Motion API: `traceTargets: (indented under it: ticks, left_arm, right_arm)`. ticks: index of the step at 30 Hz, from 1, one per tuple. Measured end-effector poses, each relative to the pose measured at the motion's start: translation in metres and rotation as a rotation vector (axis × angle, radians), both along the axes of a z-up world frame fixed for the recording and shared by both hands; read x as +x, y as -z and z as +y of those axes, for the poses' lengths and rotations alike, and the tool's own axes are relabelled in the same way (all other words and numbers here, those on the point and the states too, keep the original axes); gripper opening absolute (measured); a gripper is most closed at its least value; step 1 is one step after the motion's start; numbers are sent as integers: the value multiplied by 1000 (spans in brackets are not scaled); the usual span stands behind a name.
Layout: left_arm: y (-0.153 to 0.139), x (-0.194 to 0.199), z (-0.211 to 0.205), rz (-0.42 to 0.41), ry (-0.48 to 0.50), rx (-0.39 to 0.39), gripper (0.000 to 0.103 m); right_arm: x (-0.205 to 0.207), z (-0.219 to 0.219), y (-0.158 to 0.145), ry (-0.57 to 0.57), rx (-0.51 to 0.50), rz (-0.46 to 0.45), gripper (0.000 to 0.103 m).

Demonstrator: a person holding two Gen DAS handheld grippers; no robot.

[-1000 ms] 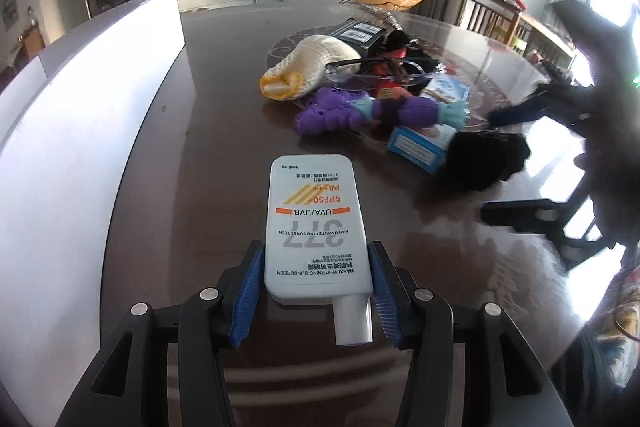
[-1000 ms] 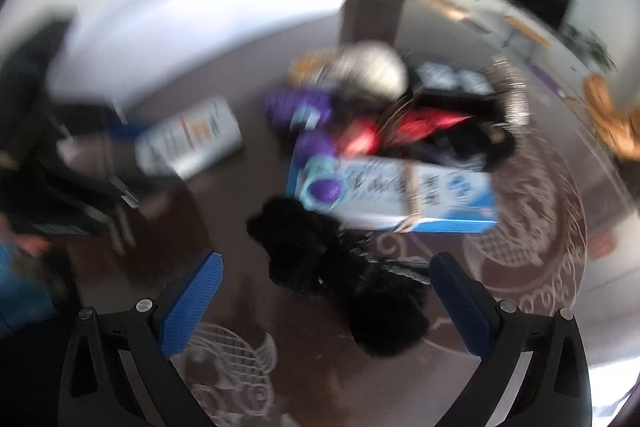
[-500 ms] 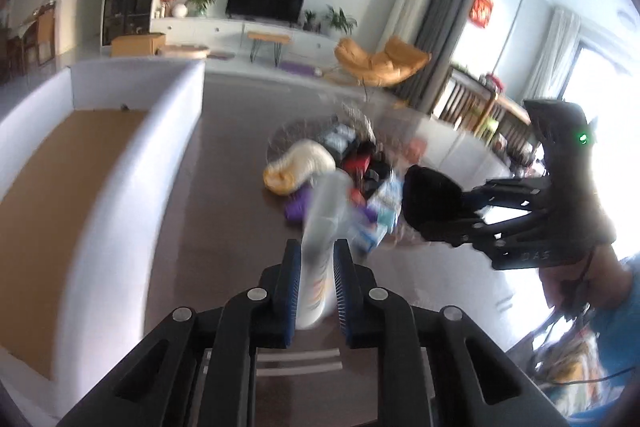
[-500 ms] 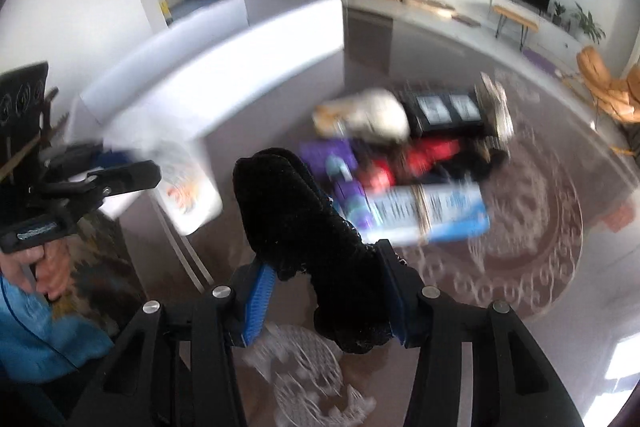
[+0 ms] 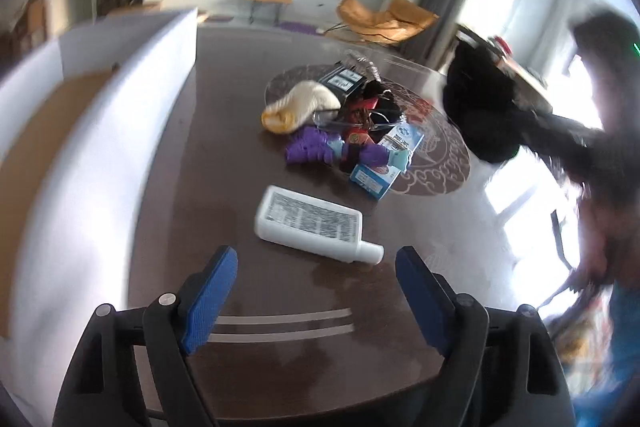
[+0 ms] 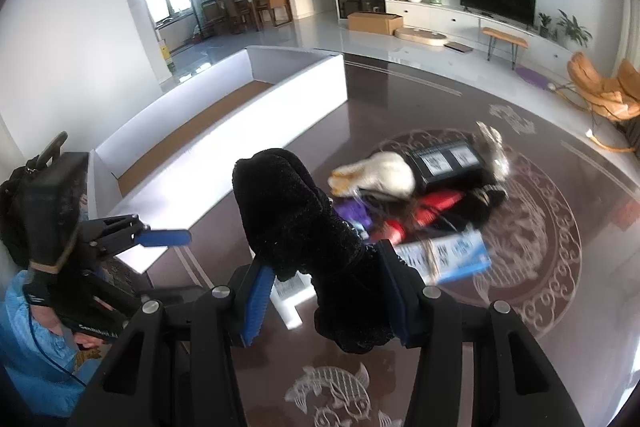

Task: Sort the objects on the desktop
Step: 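Carry the bottle and glove over the cardboard bin and release both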

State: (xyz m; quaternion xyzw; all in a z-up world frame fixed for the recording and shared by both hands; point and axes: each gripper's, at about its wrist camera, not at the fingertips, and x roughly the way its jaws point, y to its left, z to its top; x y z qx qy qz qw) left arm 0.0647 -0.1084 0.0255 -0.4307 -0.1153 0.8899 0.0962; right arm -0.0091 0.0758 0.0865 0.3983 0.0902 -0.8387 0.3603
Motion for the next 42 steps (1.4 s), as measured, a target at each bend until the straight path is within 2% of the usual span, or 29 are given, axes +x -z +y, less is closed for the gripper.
traceTargets:
  ticks: [3, 6, 9, 12, 18, 23, 25, 26, 27, 28, 29, 30, 31, 32, 33, 34, 38, 42]
  left_arm:
    - [11, -20, 9, -38, -164, 44, 81]
    - [25, -40, 25, -82, -263, 4, 81]
    - [39, -50, 47, -119, -285, -131, 81]
    - [49, -44, 47, -131, -261, -194, 81]
    - [49, -26, 15, -168, -269, -186, 81]
    - [36, -32, 18, -141, -285, -187, 81]
    - [37, -47, 29, -157, -318, -238, 81]
    - [41, -58, 36, -172, -343, -298, 82]
    - [46, -67, 41, -201, -418, -358, 83]
    - [51, -75, 44, -224, -443, -412, 89]
    - [52, -77, 45, -199, -479, -444, 93]
    - [54, -78, 44, -206, -482, -447, 92]
    - [55, -76, 41, -193, -471, -416, 89]
    - [57, -70, 35, -174, -436, -333, 69]
    - [58, -65, 30, -155, -417, -277, 54]
    - [58, -60, 27, -146, -408, -300, 51]
    - [62, -40, 9, -98, -317, -201, 51]
    - [49, -22, 1, -34, -293, -155, 51]
  right_arm:
    - [5, 12, 11, 14, -18, -23, 51]
    - [8, 23, 18, 36, -51, -48, 51]
    - [14, 36, 16, 49, -79, -45, 51]
    - [20, 50, 12, 58, -84, -22, 51]
    - [21, 62, 13, 71, -123, -29, 51]
    - [22, 55, 13, 54, -136, -33, 51]
    - [22, 50, 13, 47, -136, -29, 51]
    - [22, 48, 11, 46, -140, -26, 51]
    - [22, 47, 9, 44, -145, -23, 51]
    - [23, 46, 6, 42, -151, -18, 51]
    - [25, 46, 3, 40, -154, -11, 51]
    - [27, 46, -1, 37, -152, 1, 51]
    - [28, 46, -4, 33, -146, 8, 52]
    - [29, 46, -5, 29, -139, 14, 52]
    - [30, 45, -6, 25, -130, 18, 53]
    - [30, 44, -6, 21, -120, 22, 53]
    - [25, 36, 0, 14, -86, 7, 53]
    - [23, 18, 3, -5, -81, -15, 53]
